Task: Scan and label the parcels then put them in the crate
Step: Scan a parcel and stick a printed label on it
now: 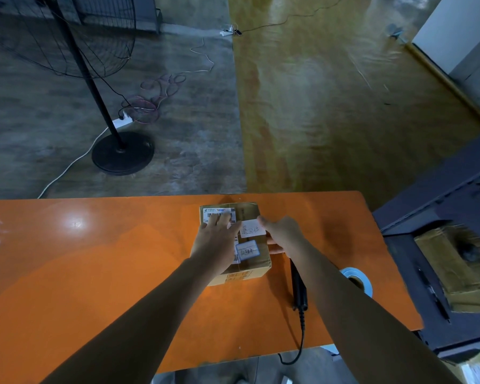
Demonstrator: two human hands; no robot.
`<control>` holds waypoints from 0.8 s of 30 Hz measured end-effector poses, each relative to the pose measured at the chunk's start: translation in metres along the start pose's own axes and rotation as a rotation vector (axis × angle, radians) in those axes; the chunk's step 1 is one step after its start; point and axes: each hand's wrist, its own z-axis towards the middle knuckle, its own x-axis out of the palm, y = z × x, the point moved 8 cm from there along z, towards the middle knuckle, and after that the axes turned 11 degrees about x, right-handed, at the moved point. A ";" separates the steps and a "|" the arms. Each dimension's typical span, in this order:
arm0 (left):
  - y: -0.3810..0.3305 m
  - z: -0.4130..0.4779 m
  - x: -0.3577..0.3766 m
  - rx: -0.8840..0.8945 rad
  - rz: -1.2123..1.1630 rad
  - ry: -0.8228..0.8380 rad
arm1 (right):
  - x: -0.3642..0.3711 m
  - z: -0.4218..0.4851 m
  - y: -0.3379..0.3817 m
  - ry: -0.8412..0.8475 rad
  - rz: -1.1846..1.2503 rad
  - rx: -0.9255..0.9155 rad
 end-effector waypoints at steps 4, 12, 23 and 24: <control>-0.003 -0.011 0.003 0.031 -0.014 0.014 | 0.005 -0.007 -0.002 0.019 -0.033 -0.074; -0.006 -0.017 0.012 0.070 0.027 0.063 | 0.007 -0.017 -0.012 0.081 -0.036 -0.164; 0.048 -0.055 0.037 -0.566 -0.925 -0.171 | 0.024 -0.023 -0.028 0.121 0.207 -0.039; 0.043 -0.055 0.045 -0.598 -1.112 -0.125 | 0.026 -0.029 -0.027 0.125 0.217 -0.041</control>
